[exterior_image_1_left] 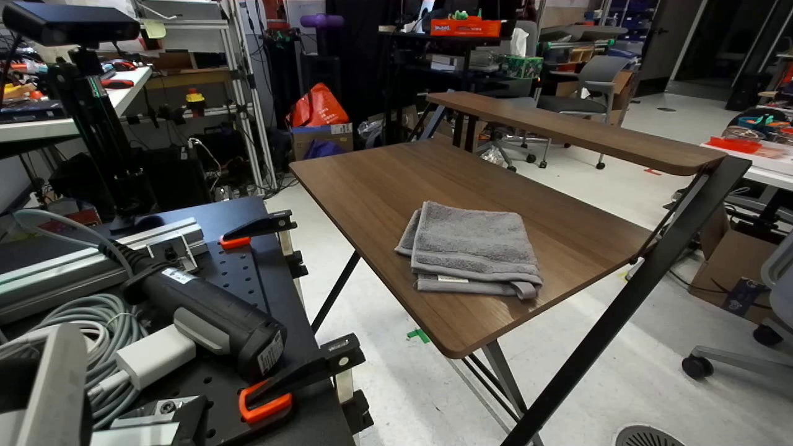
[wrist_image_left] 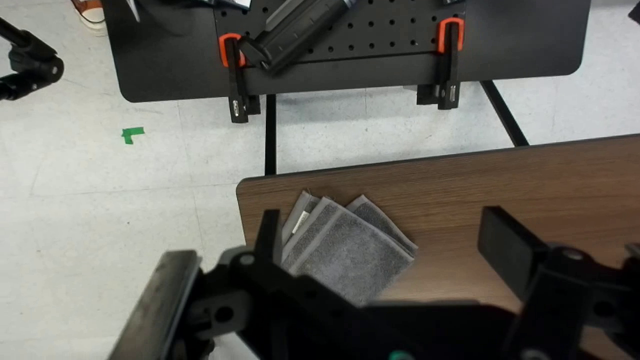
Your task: Move the cloth
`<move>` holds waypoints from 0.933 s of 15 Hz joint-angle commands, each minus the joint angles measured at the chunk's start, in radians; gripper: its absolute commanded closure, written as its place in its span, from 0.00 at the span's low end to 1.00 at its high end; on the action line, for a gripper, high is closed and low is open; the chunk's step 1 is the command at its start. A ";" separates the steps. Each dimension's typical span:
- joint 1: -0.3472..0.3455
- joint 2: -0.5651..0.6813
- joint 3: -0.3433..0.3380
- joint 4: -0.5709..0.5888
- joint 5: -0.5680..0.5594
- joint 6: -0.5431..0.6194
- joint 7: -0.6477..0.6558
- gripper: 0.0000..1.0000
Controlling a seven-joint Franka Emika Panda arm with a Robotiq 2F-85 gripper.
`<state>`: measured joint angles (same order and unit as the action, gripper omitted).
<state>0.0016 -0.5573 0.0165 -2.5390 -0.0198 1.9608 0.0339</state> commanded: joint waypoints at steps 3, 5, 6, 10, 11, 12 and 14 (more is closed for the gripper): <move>-0.003 0.243 0.037 0.059 0.000 0.227 0.098 0.00; -0.002 0.344 0.042 0.088 0.004 0.328 0.131 0.00; -0.003 0.393 0.045 0.104 0.001 0.380 0.152 0.00; -0.004 0.575 0.022 0.180 0.015 0.490 0.172 0.00; -0.006 0.615 0.016 0.199 0.002 0.516 0.188 0.00; -0.007 0.662 0.008 0.224 0.004 0.530 0.189 0.00; -0.007 0.752 -0.009 0.280 0.015 0.544 0.192 0.00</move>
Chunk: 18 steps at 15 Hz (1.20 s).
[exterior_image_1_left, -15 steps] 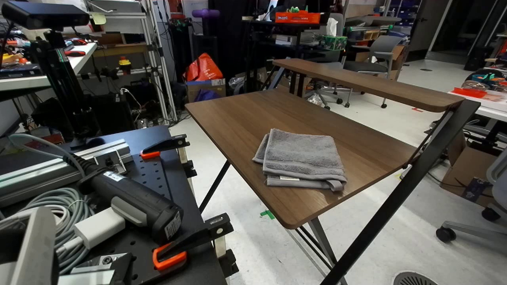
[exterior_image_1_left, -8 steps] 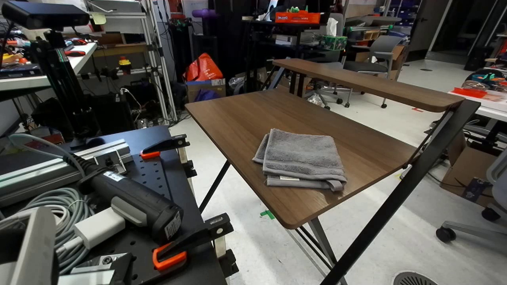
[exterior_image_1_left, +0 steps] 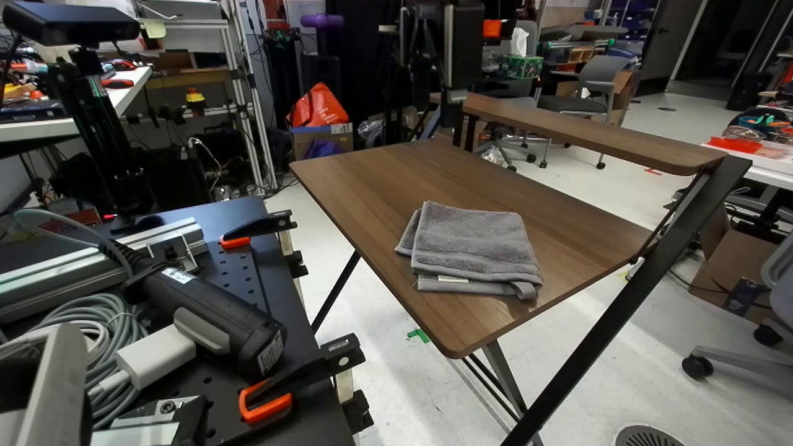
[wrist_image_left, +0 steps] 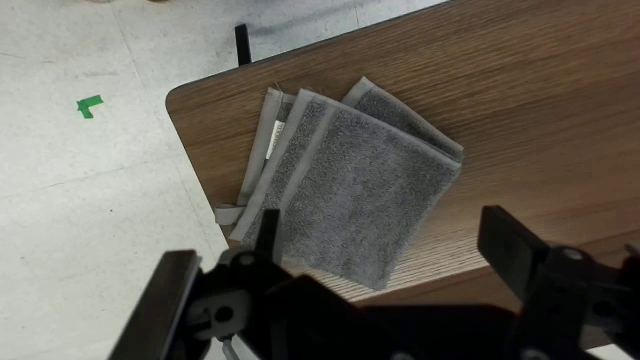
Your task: Move the cloth
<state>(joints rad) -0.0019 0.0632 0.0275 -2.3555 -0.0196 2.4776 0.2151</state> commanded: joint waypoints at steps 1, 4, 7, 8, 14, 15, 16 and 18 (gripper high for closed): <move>-0.002 0.176 -0.026 0.127 0.023 0.026 0.010 0.00; 0.010 0.299 -0.041 0.207 0.025 0.033 0.036 0.00; 0.016 0.406 -0.039 0.283 0.040 0.022 0.044 0.00; 0.020 0.433 -0.040 0.303 0.042 0.020 0.053 0.00; 0.047 0.584 -0.042 0.416 0.049 -0.007 0.085 0.00; 0.054 0.605 -0.042 0.434 0.049 -0.012 0.091 0.00; 0.061 0.622 -0.042 0.450 0.050 -0.016 0.096 0.00; 0.087 0.653 -0.044 0.478 0.040 -0.017 0.110 0.00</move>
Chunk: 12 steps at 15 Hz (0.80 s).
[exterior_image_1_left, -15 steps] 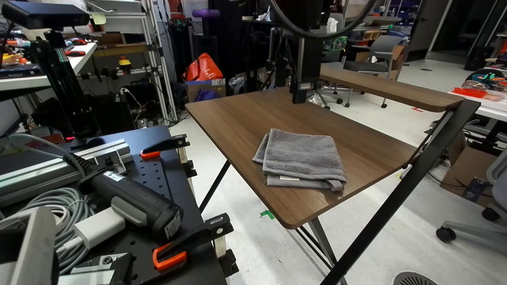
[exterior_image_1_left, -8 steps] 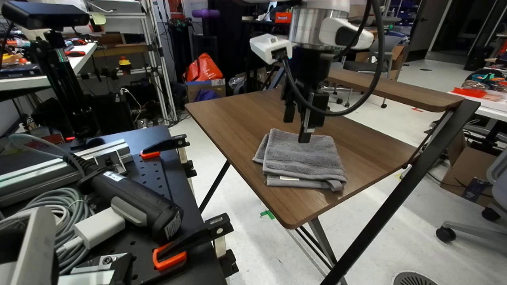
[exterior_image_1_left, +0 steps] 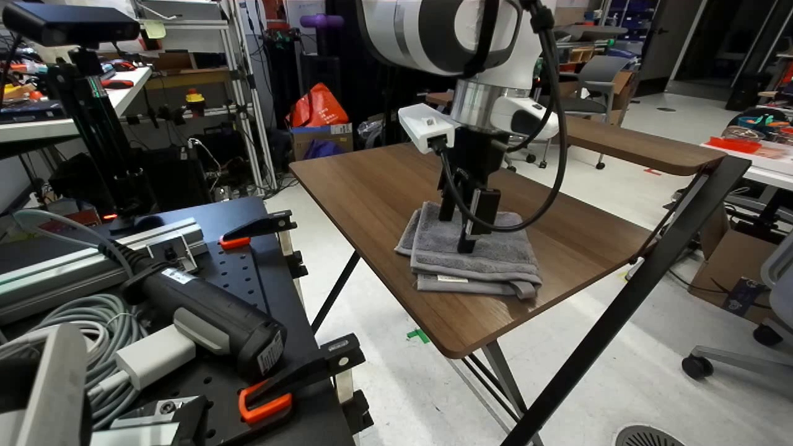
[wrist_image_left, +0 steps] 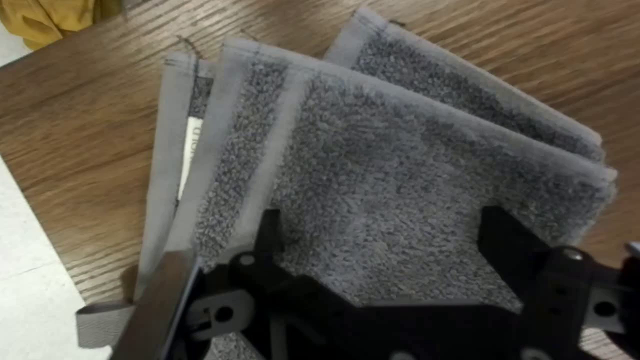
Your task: Move the cloth
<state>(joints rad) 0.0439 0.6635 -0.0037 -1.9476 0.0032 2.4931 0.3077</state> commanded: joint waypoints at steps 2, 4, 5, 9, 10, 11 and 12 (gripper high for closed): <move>0.074 0.080 -0.016 0.103 0.005 -0.047 0.033 0.00; 0.102 0.092 -0.007 0.132 0.003 -0.063 0.038 0.00; 0.118 0.095 -0.005 0.147 0.000 -0.075 0.040 0.00; 0.196 0.122 0.008 0.228 -0.016 -0.122 0.051 0.00; 0.213 0.134 0.012 0.256 -0.018 -0.140 0.053 0.00; 0.229 0.146 0.015 0.281 -0.019 -0.152 0.056 0.00; 0.245 0.156 0.018 0.307 -0.021 -0.170 0.058 0.00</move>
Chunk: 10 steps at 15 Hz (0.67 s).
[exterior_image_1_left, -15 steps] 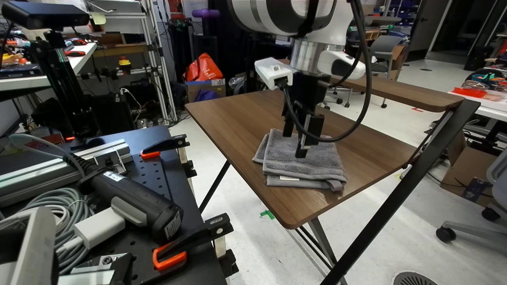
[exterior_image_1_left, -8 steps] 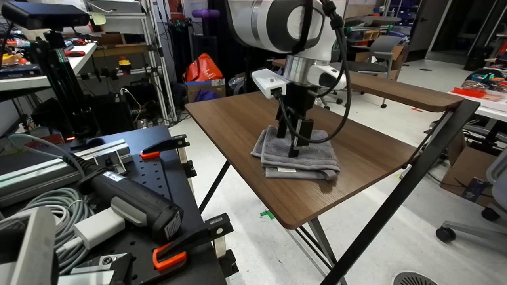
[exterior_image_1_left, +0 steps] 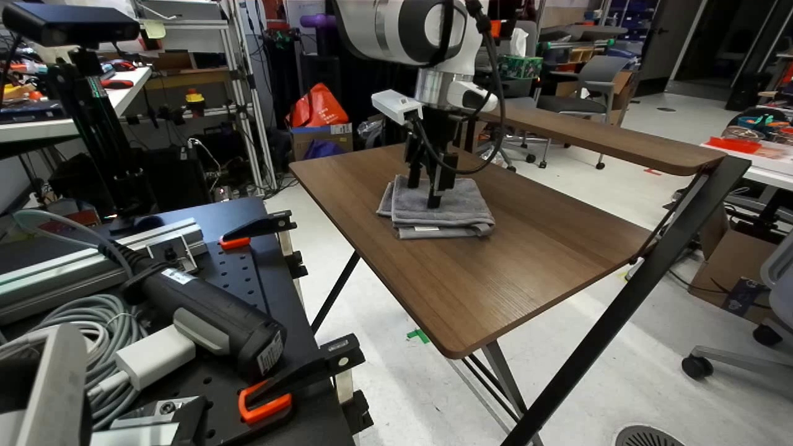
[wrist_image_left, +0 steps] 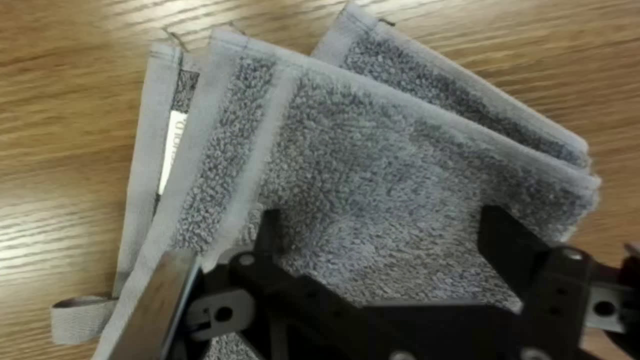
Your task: Move the cloth
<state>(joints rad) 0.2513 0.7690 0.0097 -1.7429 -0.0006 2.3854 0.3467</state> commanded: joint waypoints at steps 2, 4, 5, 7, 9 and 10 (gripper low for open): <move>0.067 0.072 0.006 0.147 -0.023 -0.085 0.026 0.00; 0.091 0.091 0.003 0.182 -0.032 -0.106 0.030 0.00; 0.099 0.099 0.002 0.197 -0.036 -0.113 0.031 0.00; 0.106 0.114 0.004 0.222 -0.037 -0.129 0.028 0.00; 0.115 0.115 0.002 0.231 -0.043 -0.141 0.028 0.00; 0.116 0.102 0.002 0.226 -0.040 -0.144 0.033 0.00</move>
<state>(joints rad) 0.3568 0.8631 0.0148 -1.5607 -0.0186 2.2894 0.3624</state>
